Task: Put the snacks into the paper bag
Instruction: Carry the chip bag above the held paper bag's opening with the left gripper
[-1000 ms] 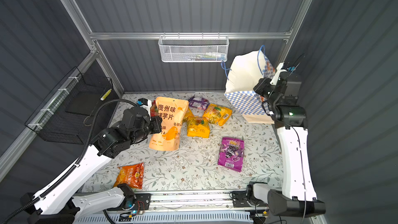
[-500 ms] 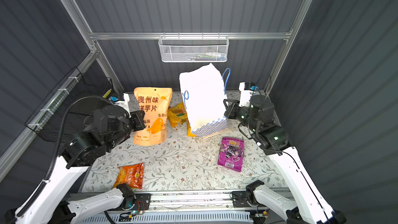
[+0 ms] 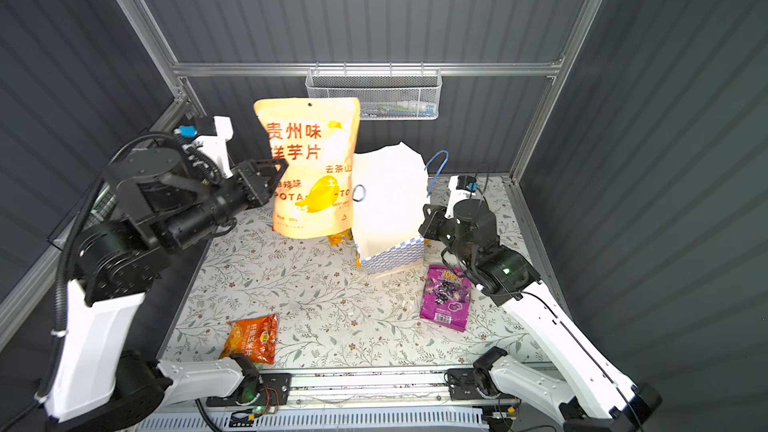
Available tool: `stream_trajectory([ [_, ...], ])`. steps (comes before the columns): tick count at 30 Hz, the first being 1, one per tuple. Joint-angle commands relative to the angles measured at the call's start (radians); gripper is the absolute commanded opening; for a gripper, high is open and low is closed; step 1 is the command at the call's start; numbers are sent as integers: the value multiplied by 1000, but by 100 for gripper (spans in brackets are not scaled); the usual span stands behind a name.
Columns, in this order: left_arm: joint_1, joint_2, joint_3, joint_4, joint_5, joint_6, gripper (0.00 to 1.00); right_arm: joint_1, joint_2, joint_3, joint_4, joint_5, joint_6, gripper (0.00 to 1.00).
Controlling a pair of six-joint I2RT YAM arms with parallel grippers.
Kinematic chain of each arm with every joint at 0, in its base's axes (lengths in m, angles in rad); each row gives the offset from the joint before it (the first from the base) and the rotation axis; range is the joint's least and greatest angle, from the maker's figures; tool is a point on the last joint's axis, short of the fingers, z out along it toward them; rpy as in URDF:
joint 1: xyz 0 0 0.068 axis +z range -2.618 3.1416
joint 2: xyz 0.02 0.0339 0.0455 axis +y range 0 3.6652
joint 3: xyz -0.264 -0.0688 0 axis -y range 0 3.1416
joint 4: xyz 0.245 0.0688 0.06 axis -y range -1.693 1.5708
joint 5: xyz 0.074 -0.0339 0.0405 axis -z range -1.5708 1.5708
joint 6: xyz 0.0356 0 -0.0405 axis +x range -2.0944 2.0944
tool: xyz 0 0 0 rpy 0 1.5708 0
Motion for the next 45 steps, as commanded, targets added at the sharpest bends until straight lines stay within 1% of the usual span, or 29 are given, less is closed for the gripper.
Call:
stream_trajectory([
  [1,-6,84,84,56,173,-40,0,13,-35,-20,50,97,28,0],
  [4,-19,125,85,134,210,-71,0,20,-42,-36,46,122,33,0],
  [7,-38,158,77,167,185,-86,0,21,-59,-64,46,141,50,0],
  [10,-75,189,32,212,163,-92,0,25,-85,-92,56,164,64,0],
  [12,-100,232,31,213,141,-88,0,36,-89,-97,54,180,64,0],
  [15,-114,300,52,212,112,-84,0,50,-92,-112,65,194,69,0],
  [18,-122,368,114,207,110,-72,0,62,-95,-129,75,204,73,0],
  [20,-129,395,158,199,72,-45,0,62,-98,-139,80,204,77,0],
  [24,-131,418,172,167,-6,-16,0,68,-120,-154,84,201,78,0],
  [28,-134,395,106,160,-98,25,0,69,-140,-162,80,207,70,0],
  [29,-135,389,108,152,-126,38,0,68,-141,-162,79,199,68,0],
  [31,-133,379,127,151,-147,57,0,71,-137,-160,75,190,68,0],
  [36,-133,371,150,210,-140,65,0,82,-131,-167,88,185,68,0],
  [38,-134,408,196,199,-124,67,0,88,-118,-159,90,175,66,0],
  [41,-134,481,291,152,-114,70,0,104,-101,-147,90,190,57,0],
  [45,-136,535,353,133,-117,87,0,121,-95,-142,92,208,50,0],
])
